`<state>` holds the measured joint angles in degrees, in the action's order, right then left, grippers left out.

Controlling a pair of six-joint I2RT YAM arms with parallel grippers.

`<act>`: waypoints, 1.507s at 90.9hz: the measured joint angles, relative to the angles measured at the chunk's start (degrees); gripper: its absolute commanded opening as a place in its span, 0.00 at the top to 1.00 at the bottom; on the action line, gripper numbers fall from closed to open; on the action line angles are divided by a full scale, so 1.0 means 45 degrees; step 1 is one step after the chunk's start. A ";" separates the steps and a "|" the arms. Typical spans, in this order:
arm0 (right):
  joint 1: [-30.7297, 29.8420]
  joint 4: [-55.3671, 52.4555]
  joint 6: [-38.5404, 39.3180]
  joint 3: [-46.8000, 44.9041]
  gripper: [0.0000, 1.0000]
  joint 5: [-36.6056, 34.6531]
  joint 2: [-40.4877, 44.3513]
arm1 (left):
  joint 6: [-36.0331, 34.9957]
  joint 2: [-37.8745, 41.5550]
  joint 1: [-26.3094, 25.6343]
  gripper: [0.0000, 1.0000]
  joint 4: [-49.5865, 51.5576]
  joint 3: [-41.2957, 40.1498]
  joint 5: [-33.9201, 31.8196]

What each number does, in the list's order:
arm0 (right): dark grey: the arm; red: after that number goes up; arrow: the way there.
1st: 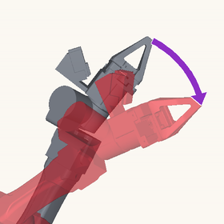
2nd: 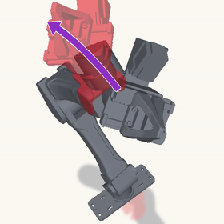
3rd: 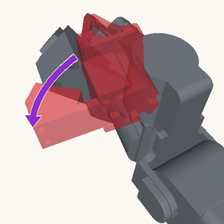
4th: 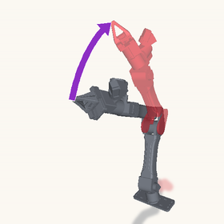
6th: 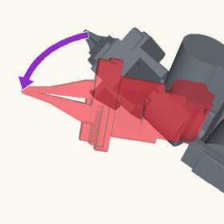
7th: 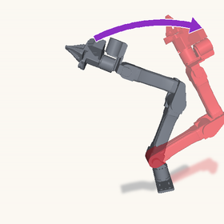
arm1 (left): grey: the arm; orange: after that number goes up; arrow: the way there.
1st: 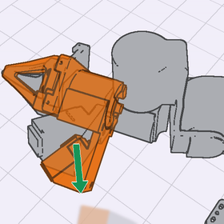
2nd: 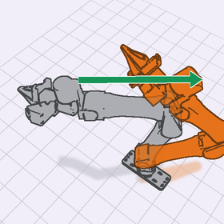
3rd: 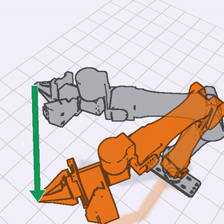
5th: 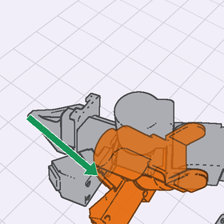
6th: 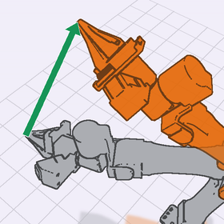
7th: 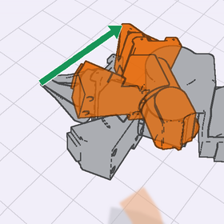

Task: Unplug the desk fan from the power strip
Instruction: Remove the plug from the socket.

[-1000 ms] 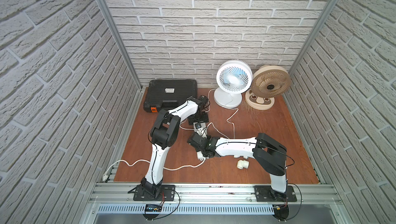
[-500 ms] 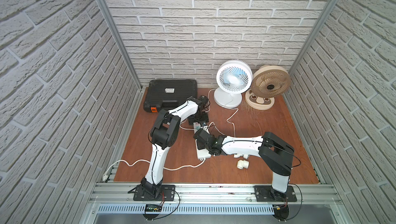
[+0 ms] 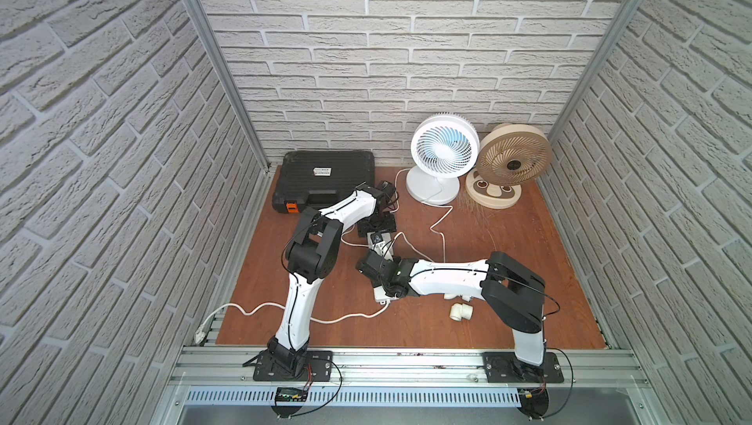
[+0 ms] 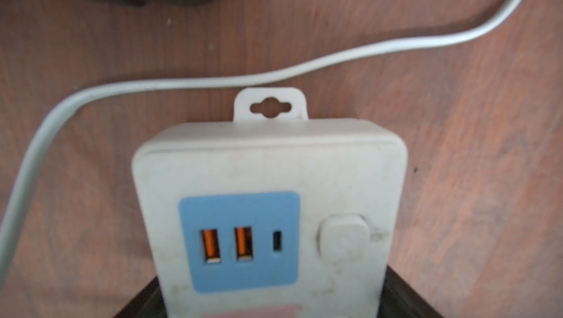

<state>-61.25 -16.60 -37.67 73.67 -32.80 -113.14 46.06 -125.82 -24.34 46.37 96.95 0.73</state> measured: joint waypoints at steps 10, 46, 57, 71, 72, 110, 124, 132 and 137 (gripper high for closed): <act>-0.0029 -0.0024 0.0087 0.0010 0.97 -0.0083 -0.0010 | 0.0000 0.0000 0.0000 1.00 0.0000 0.0000 0.0034; 0.0301 0.0680 -0.0267 -0.0573 0.98 0.0646 0.0301 | 0.0000 0.0000 0.0000 1.00 0.0000 0.0000 0.0005; 0.0646 0.1311 -0.0631 -0.1117 0.97 0.1467 0.0670 | 0.0000 0.0000 0.0000 1.00 -0.0005 0.0000 0.0000; 0.0908 0.1700 -0.0976 -0.1438 0.97 0.2195 0.0908 | 0.0000 0.0015 -0.0024 1.00 -0.0034 -0.0034 -0.0024; 0.0913 0.1695 -0.0981 -0.1438 0.97 0.2215 0.0913 | 0.0005 0.0019 -0.0024 1.00 -0.0039 -0.0039 -0.0024; 0.0729 0.1234 -0.0860 -0.1122 0.97 0.1972 0.0821 | 0.0005 0.0034 -0.0034 1.00 -0.0073 -0.0073 -0.0024; 0.0316 0.0282 -0.0423 -0.0316 0.97 0.0942 0.0316 | 0.0005 0.0034 -0.0034 1.00 -0.0073 -0.0073 -0.0015; 0.0049 -0.0253 -0.0170 0.0155 0.97 0.0199 -0.0005 | 0.0000 0.0044 -0.0058 1.00 -0.0078 -0.0083 0.0005; -0.0053 -0.0466 -0.0063 0.0345 0.97 -0.0107 -0.0155 | 0.0000 0.0044 -0.0058 1.00 -0.0078 -0.0083 0.0029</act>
<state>-61.49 -18.70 -37.95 75.22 -33.28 -113.84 46.06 -125.62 -24.60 46.02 96.57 0.86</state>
